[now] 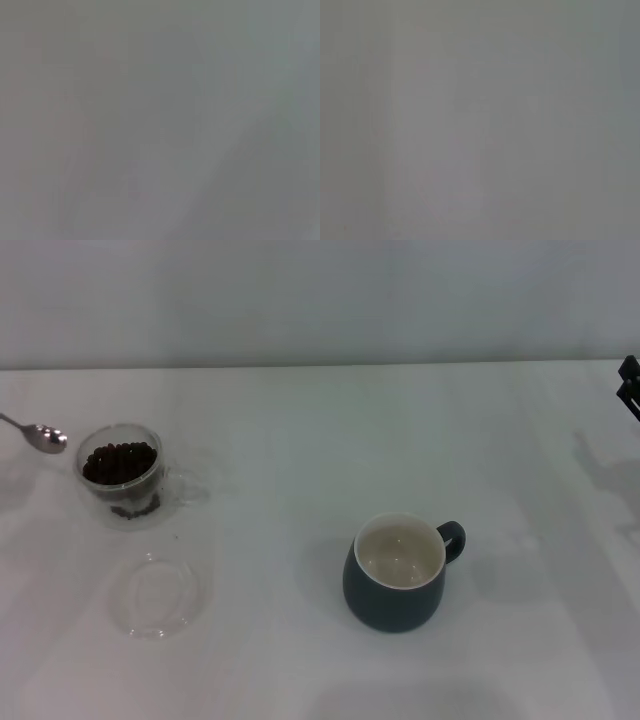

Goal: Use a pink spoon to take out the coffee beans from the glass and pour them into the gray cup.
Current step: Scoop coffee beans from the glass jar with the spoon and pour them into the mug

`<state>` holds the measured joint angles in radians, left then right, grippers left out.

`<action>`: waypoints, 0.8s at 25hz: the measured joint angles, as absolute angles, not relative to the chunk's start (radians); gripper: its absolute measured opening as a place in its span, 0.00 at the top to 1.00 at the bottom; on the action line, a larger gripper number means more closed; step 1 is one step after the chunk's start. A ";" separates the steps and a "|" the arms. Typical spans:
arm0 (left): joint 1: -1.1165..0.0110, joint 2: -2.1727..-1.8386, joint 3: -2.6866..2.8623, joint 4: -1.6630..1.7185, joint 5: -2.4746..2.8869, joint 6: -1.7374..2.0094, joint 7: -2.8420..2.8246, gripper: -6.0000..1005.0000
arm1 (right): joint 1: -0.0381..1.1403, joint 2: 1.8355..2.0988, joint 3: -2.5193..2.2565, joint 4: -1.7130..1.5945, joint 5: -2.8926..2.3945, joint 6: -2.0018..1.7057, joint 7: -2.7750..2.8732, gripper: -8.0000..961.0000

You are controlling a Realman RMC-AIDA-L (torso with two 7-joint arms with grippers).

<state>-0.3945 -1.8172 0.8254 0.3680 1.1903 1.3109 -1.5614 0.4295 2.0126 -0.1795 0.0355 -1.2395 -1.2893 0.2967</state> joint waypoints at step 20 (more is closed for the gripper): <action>-0.512 -1.882 0.827 0.330 1.277 1.177 -1.460 0.86 | 0.424 2.009 -0.179 0.009 -1.239 -1.291 0.302 0.09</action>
<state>-0.5120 -1.8821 0.8269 0.3301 1.2773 1.1769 -1.4601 0.4244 2.0094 -0.1795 0.0085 -1.2395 -1.2907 0.3023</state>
